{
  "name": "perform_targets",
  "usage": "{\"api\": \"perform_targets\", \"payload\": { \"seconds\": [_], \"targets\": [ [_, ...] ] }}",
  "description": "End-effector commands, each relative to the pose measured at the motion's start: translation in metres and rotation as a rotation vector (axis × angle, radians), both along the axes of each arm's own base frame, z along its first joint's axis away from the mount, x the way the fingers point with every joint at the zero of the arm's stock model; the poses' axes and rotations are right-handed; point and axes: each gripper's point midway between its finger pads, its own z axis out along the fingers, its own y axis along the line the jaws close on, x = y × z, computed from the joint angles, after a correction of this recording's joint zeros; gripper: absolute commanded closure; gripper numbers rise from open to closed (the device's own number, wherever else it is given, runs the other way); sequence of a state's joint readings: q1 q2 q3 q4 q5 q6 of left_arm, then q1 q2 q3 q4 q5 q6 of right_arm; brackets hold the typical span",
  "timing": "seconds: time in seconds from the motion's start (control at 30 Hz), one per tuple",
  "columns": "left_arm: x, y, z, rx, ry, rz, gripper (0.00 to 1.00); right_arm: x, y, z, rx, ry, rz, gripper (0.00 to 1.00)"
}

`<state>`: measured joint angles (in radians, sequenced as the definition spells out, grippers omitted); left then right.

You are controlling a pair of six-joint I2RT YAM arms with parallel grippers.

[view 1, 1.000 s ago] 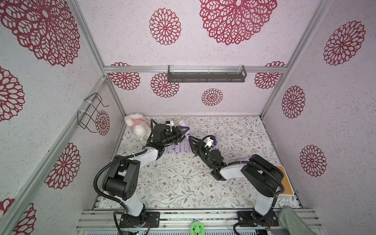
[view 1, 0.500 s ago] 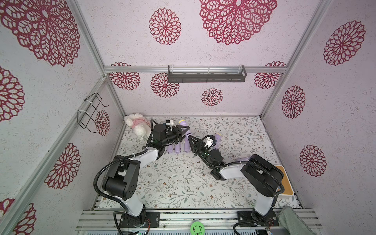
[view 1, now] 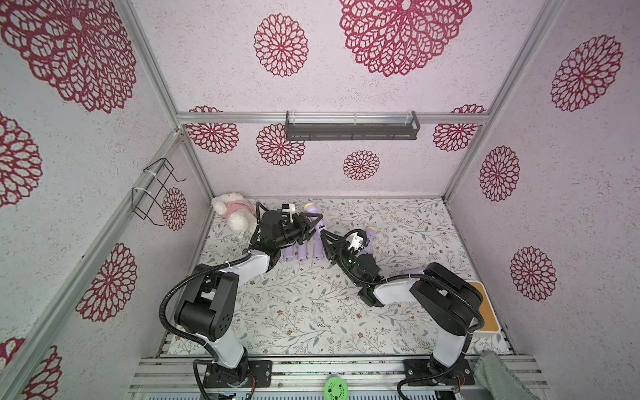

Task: Close the plug at the bottom of the flashlight
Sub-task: Close the plug of the flashlight.

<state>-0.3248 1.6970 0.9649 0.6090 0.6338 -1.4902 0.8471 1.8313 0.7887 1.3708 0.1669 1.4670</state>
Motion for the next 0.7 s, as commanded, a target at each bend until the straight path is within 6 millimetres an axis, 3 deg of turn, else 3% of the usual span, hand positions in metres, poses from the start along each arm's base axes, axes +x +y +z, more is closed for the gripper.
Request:
{"api": "perform_targets", "payload": {
  "seconds": [0.0, 0.67],
  "targets": [
    [-0.0142, -0.0171, 0.007, -0.024, -0.034, -0.078, 1.0, 0.007, -0.0037, 0.0234, 0.046, -0.051, -0.039, 0.68],
    [-0.0165, -0.0205, 0.0121, -0.038, -0.048, -0.089, 1.0, 0.0089, -0.0067, 0.022, 0.043, -0.048, -0.05, 0.72]
  ]
}}
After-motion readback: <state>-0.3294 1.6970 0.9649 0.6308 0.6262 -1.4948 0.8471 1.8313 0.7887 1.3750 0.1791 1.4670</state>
